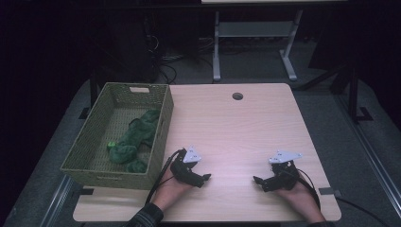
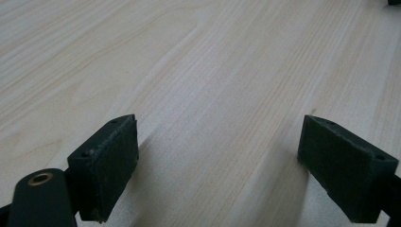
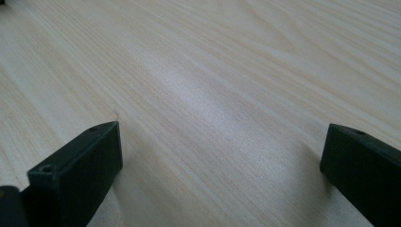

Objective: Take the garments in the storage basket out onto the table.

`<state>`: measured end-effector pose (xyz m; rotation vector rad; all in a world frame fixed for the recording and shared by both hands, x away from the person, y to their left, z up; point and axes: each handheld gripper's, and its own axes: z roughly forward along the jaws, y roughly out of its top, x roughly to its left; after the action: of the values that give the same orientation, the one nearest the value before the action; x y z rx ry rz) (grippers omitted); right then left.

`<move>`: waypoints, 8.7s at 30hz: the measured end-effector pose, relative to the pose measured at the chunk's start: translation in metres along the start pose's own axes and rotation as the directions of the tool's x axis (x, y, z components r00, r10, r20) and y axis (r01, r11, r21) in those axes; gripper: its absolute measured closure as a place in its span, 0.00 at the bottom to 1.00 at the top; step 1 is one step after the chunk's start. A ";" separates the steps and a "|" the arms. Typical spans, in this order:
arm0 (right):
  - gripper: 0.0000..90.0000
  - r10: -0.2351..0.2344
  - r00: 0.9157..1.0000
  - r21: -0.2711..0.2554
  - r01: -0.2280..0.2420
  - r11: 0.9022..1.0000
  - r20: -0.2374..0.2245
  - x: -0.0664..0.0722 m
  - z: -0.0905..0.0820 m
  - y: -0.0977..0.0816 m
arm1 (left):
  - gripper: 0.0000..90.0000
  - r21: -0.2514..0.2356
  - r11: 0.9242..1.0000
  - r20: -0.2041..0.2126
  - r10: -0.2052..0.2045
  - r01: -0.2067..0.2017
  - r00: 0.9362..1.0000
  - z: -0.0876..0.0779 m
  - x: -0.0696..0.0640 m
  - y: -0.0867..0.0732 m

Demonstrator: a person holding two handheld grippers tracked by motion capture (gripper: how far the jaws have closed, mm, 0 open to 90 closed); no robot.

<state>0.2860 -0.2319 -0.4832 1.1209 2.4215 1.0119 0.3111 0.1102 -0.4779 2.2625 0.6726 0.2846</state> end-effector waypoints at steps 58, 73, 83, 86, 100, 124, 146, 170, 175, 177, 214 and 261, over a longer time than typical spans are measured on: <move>0.00 -0.005 1.000 0.004 0.005 1.000 -0.012 0.001 0.000 0.000 | 0.15 -0.016 0.999 0.027 -0.036 0.037 0.999 -0.030 0.014 0.024; 0.00 -0.007 1.000 0.003 0.007 1.000 -0.013 0.001 0.000 0.000 | 0.14 -0.007 0.999 0.058 -0.036 0.037 0.998 -0.039 0.013 0.035; 0.00 -0.004 1.000 0.003 0.004 1.000 -0.012 0.001 0.000 0.000 | 0.15 -0.022 0.999 0.068 -0.028 0.030 0.997 -0.047 0.014 0.042; 0.00 -0.005 1.000 0.003 0.005 1.000 -0.012 0.001 0.000 0.000 | 0.15 -0.019 1.000 0.074 -0.021 0.022 0.997 -0.048 0.014 0.044; 0.00 -0.004 1.000 0.003 0.004 1.000 -0.012 0.001 0.000 0.000 | 0.15 -0.040 0.999 0.100 -0.005 0.009 0.995 -0.061 0.017 0.057; 0.00 -0.005 1.000 0.002 0.005 1.000 -0.012 0.001 0.000 0.000 | 0.15 -0.064 0.998 0.108 0.004 0.003 0.994 -0.090 0.037 0.079; 0.00 0.000 1.000 0.004 0.000 1.000 -0.008 0.000 -0.002 -0.002 | 0.15 -0.071 0.997 0.104 -0.003 0.010 0.995 -0.116 0.071 0.085; 0.00 0.001 1.000 0.000 -0.001 1.000 0.001 0.000 -0.001 -0.001 | 0.16 -0.069 0.995 0.010 -0.075 0.075 0.997 -0.158 0.108 0.056; 0.00 0.002 1.000 0.002 -0.002 1.000 0.000 0.000 -0.001 -0.001 | 0.21 -0.074 0.993 -0.010 -0.090 0.089 0.996 -0.167 0.117 0.048; 0.00 0.002 1.000 -0.001 -0.002 1.000 0.000 0.000 -0.001 -0.001 | 0.22 -0.075 0.992 -0.022 -0.099 0.097 0.995 -0.169 0.121 0.045; 0.00 0.002 1.000 0.000 -0.002 1.000 0.001 0.000 -0.001 -0.001 | 0.51 0.168 0.972 -0.161 -0.135 0.162 0.978 -0.140 0.177 -0.016; 0.00 0.002 1.000 0.001 -0.002 1.000 0.001 0.000 -0.001 -0.001 | 0.95 -0.039 0.916 -0.060 -0.400 0.399 0.914 -0.185 0.185 -0.018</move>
<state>0.2844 -0.2328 -0.4832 1.1246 2.4208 1.0113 0.3869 0.3332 -0.3616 2.0372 1.1388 0.1664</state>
